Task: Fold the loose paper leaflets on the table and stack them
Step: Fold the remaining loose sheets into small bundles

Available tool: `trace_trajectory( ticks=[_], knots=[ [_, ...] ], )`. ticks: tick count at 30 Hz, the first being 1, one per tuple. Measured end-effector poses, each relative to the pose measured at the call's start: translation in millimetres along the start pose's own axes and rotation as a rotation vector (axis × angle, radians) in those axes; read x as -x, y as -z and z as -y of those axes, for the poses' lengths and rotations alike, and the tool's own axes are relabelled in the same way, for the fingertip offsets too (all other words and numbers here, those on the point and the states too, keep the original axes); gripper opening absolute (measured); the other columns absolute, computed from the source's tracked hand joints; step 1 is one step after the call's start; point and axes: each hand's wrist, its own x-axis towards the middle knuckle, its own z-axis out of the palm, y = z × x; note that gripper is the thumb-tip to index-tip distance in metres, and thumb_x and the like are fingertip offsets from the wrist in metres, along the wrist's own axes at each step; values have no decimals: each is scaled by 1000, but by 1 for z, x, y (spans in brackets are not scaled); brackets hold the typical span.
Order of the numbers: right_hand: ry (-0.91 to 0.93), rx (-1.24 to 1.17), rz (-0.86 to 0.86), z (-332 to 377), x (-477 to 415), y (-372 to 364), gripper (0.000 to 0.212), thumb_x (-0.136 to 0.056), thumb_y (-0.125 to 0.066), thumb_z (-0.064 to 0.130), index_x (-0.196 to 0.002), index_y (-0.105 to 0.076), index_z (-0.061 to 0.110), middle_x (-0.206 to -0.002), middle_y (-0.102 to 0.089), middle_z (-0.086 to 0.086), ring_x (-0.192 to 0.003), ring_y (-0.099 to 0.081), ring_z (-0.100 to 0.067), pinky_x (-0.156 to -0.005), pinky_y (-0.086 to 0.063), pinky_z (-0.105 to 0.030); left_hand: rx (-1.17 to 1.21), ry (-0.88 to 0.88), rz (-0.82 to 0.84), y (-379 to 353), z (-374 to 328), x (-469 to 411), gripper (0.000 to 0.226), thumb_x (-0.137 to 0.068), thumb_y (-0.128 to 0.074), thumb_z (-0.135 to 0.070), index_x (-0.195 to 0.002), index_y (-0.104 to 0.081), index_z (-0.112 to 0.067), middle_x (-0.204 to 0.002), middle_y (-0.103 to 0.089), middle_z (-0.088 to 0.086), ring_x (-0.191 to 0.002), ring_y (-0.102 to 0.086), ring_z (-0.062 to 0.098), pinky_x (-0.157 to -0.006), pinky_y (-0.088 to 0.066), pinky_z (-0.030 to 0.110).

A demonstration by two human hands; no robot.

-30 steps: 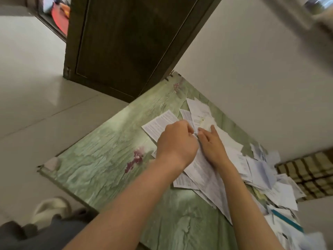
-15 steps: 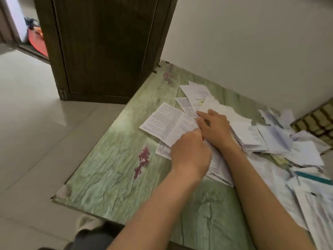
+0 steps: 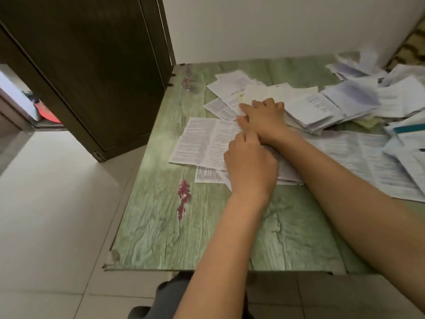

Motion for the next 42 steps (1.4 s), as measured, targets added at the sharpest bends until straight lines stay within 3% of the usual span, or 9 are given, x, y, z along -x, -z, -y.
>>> trace_trajectory(
  ticks=[6, 15, 21, 30, 33, 35, 38, 40, 42],
  knots=[
    [-39, -94, -80, -6, -4, 3, 53, -95, -43, 47, -138, -42, 17, -135, -50, -10, -123, -41, -32, -96, -29, -41, 124, -2, -53, 9, 5, 7, 30, -93, -44, -7, -121, -54, -8, -121, -52, 7, -109, -51, 21, -87, -38, 27],
    [59, -290, -212, -2, 4, -3, 32, -98, -42, 22, -118, -65, 11, -138, -42, -16, -123, -42, -33, -101, -30, -36, 165, 50, -68, 14, 14, 5, 27, -94, -42, -7, -116, -57, -11, -121, -52, 2, -101, -54, 16, -81, -42, 26],
    [-32, -136, 2, -1, 0, -3, 48, -101, -27, 31, -144, -36, 13, -154, -11, -27, -132, -32, -40, -110, -23, -42, 170, 39, -57, 14, 11, 6, 26, -94, -42, -8, -114, -57, -10, -119, -51, 2, -100, -54, 18, -85, -44, 31],
    [160, -394, -302, -5, -1, -7, 40, -94, -44, 13, -132, -52, 4, -137, -53, -12, -118, -49, -33, -100, -36, -42, 255, 54, -126, 18, 16, 0, 23, -96, -44, -14, -115, -58, -13, -117, -53, -1, -101, -55, 13, -82, -43, 23],
    [297, -624, -662, 5, 11, 8, 32, -86, -48, -5, -110, -68, 0, -111, -69, -14, -103, -64, -30, -92, -48, -43, 558, 244, -161, 29, 16, -6, 19, -98, -45, -29, -99, -60, -17, -103, -62, -3, -95, -59, 12, -81, -47, 20],
    [304, -845, -701, 13, 24, 24, 24, -85, -51, -8, -98, -70, -1, -91, -72, 4, -86, -66, -12, -84, -52, -32, 1029, 521, -126, 40, 18, -10, 33, -98, -41, -41, -94, -58, -14, -103, -64, 5, -96, -63, 21, -87, -52, 33],
    [362, -1172, -364, 25, 48, 45, 22, -87, -59, -4, -98, -51, 14, -60, -57, 11, -58, -48, -6, -64, -43, -26, 1635, 763, -13, 58, 34, -14, 63, -95, -35, -56, -111, -53, 2, -115, -60, 25, -105, -60, 38, -89, -50, 48],
    [456, -1197, -180, 27, 65, 48, 37, -83, -63, -7, -100, -43, 20, -66, -63, -10, -62, -53, -16, -68, -45, -30, 1794, 748, 77, 70, 44, -9, 75, -93, -31, -62, -117, -53, 5, -118, -59, 30, -110, -57, 43, -89, -47, 52],
    [514, -1110, -67, 21, 80, 45, 44, -77, -65, -13, -102, -51, 20, -77, -69, -8, -72, -62, -5, -73, -47, -18, 1809, 728, 132, 78, 52, -5, 69, -94, -30, -56, -120, -55, 3, -118, -60, 29, -112, -56, 41, -92, -45, 53]
  ],
)
